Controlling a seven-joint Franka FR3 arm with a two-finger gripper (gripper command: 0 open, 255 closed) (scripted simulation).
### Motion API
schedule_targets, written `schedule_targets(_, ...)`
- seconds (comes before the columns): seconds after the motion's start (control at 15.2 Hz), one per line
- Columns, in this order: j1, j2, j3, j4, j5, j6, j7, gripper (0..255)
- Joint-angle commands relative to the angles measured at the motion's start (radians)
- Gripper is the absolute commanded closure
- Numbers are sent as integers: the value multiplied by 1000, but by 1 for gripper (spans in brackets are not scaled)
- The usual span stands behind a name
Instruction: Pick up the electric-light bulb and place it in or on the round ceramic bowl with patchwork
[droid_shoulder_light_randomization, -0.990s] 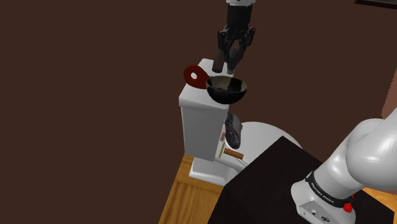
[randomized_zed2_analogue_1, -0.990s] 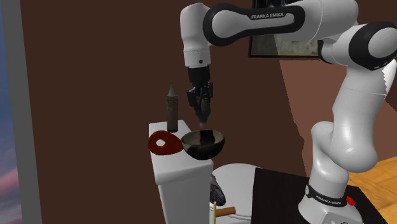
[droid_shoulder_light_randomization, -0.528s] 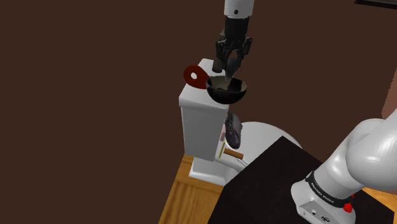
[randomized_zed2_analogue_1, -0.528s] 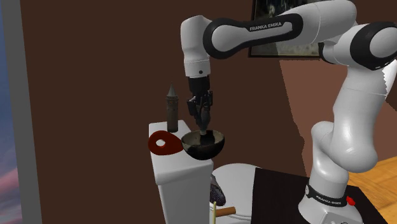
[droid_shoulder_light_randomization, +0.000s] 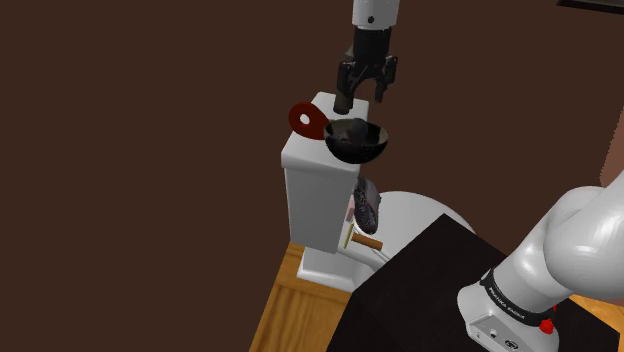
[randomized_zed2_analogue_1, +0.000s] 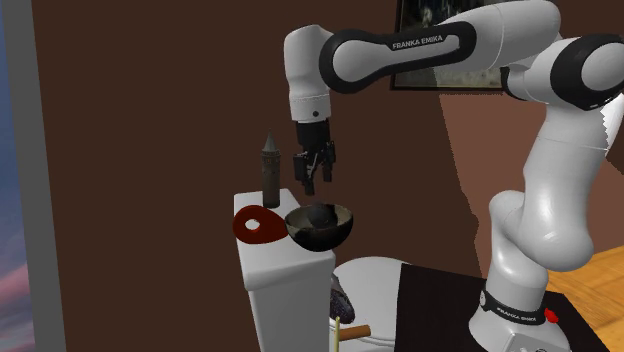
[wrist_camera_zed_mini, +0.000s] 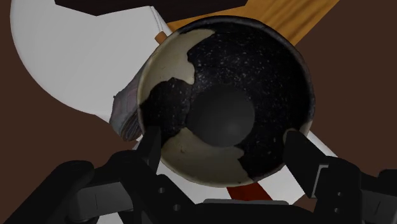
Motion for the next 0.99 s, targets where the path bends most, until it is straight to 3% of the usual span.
schedule_targets(0.0,0,0,0,0,0,0,0,0)
schedule_targets(0.2,0,0,0,0,0,0,0,0)
schedule_targets(0.46,2,34,5,165,-2,-131,2,0)
schedule_targets(0.92,2,34,5,165,-2,-131,2,0)
